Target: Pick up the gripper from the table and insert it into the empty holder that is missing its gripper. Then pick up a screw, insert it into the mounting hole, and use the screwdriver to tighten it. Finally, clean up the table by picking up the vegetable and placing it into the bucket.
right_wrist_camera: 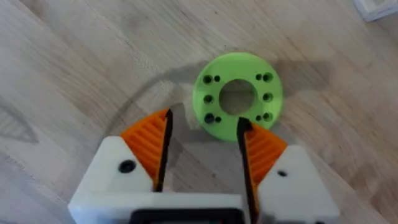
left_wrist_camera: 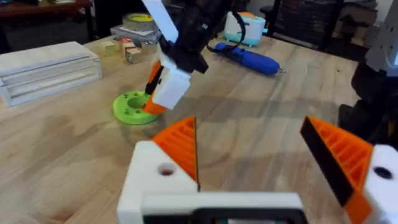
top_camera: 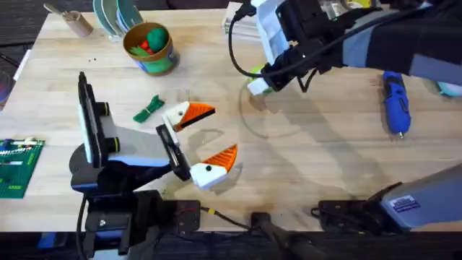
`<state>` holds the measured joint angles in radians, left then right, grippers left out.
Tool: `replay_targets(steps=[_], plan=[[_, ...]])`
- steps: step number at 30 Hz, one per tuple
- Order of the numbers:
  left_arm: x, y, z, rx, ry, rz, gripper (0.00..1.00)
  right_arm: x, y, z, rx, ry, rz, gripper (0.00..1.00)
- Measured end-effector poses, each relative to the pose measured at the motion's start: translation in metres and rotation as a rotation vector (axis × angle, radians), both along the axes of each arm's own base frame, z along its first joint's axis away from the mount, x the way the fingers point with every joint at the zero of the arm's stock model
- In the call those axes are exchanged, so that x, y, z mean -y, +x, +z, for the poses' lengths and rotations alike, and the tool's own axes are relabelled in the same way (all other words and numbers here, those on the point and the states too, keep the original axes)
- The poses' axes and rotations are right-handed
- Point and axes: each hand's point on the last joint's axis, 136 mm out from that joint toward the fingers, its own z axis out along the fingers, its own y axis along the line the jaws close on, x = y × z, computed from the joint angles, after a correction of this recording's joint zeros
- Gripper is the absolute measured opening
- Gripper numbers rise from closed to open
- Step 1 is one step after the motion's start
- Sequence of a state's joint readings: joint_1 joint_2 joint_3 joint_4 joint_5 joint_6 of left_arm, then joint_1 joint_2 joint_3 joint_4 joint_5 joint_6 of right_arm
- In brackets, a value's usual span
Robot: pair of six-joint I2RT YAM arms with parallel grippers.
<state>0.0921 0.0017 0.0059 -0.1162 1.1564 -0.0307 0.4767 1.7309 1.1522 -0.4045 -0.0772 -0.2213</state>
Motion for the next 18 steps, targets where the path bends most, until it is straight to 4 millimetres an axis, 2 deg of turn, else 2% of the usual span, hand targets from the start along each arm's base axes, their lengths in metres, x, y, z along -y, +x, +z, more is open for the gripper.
replay_targets(steps=[11, 18], plan=[[0.0000, 0.0000, 0.0000, 0.000, 0.000, 0.000, 0.993, 0.0028, 0.0079, -0.0011, 0.032, -0.022, -0.014, 0.616], [0.0000, 0.0000, 0.0000, 0.000, 0.000, 0.000, 0.993, -0.0064, 0.0056, 0.0000, 0.043, -0.019, 0.008, 0.584]])
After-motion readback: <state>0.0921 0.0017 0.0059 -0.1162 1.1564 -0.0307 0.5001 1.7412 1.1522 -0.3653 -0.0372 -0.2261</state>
